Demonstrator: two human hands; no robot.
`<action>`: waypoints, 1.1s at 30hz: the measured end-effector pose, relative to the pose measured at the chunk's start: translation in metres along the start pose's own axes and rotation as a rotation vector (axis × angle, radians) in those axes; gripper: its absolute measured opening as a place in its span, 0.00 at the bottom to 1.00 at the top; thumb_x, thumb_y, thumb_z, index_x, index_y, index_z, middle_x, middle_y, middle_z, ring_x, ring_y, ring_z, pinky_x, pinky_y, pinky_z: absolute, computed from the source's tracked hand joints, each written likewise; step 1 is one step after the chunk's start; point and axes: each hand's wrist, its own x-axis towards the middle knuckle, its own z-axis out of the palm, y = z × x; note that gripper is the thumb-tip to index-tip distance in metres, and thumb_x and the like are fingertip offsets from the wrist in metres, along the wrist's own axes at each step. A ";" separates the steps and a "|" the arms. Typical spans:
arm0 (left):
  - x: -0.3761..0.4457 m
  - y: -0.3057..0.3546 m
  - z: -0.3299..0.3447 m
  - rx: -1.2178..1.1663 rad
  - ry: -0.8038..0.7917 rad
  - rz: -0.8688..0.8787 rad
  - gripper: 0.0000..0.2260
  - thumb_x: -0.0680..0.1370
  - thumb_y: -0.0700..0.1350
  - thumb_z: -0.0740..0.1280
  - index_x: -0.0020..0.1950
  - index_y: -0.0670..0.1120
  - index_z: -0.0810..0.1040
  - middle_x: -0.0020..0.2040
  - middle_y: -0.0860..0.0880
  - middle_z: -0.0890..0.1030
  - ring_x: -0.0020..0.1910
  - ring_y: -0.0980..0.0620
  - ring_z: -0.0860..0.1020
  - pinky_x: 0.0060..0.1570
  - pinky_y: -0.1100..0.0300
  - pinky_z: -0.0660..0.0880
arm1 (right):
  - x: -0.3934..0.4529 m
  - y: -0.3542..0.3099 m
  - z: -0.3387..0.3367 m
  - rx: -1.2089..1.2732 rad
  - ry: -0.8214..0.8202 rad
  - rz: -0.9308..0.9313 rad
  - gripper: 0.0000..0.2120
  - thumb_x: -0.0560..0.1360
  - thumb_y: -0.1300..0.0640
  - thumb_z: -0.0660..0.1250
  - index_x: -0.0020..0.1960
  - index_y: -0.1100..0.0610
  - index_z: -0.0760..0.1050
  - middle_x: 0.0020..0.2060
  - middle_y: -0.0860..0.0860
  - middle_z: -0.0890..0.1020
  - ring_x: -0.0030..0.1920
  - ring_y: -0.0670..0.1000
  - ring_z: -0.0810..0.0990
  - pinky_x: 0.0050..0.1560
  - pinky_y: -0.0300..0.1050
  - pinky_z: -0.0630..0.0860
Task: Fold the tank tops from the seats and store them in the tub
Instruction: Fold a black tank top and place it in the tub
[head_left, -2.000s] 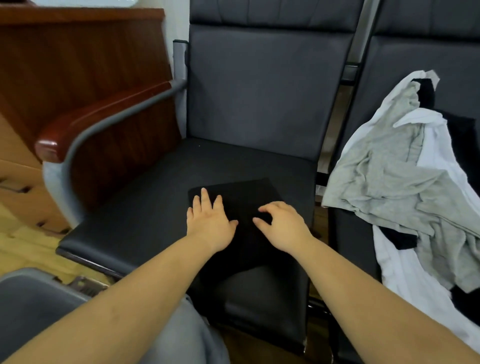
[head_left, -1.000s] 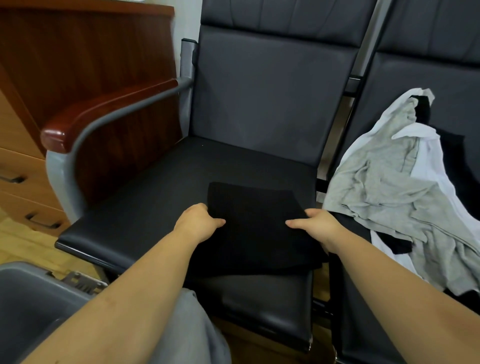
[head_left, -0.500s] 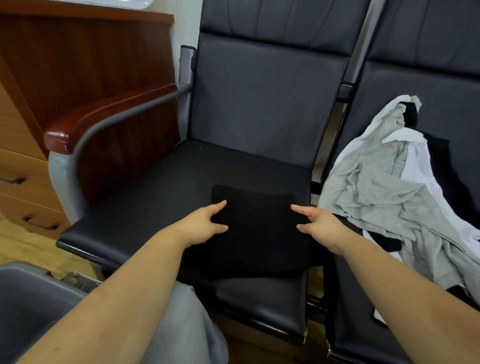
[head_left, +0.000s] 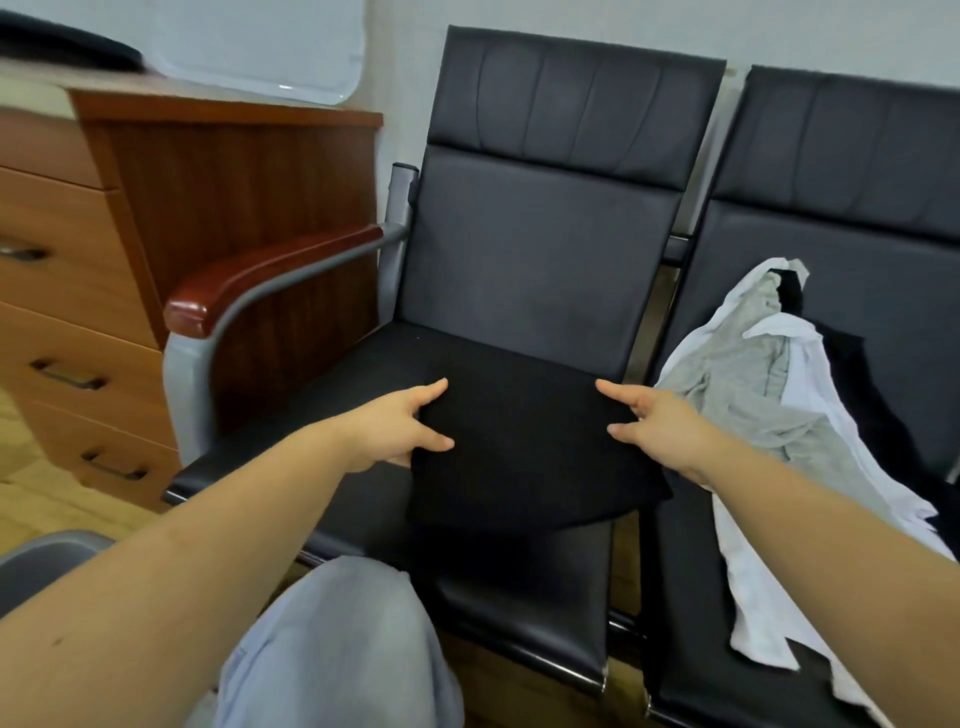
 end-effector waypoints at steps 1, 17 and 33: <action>-0.007 0.002 -0.007 -0.012 0.011 0.009 0.39 0.75 0.36 0.70 0.77 0.60 0.55 0.76 0.46 0.63 0.58 0.49 0.78 0.57 0.46 0.78 | -0.002 -0.008 0.000 -0.012 -0.002 -0.021 0.28 0.77 0.69 0.64 0.73 0.51 0.66 0.68 0.50 0.72 0.71 0.49 0.67 0.67 0.41 0.68; -0.179 -0.044 -0.135 0.013 0.348 -0.056 0.38 0.76 0.37 0.70 0.77 0.61 0.55 0.71 0.52 0.67 0.61 0.46 0.76 0.58 0.47 0.78 | -0.037 -0.167 0.106 -0.162 -0.227 -0.320 0.30 0.79 0.65 0.63 0.76 0.46 0.60 0.73 0.48 0.67 0.61 0.45 0.73 0.46 0.28 0.71; -0.347 -0.163 -0.209 0.008 0.669 -0.307 0.37 0.78 0.36 0.67 0.79 0.56 0.51 0.73 0.49 0.64 0.60 0.51 0.73 0.46 0.59 0.79 | -0.056 -0.267 0.329 -0.229 -0.571 -0.594 0.33 0.78 0.66 0.63 0.77 0.49 0.55 0.73 0.49 0.66 0.70 0.51 0.68 0.57 0.33 0.63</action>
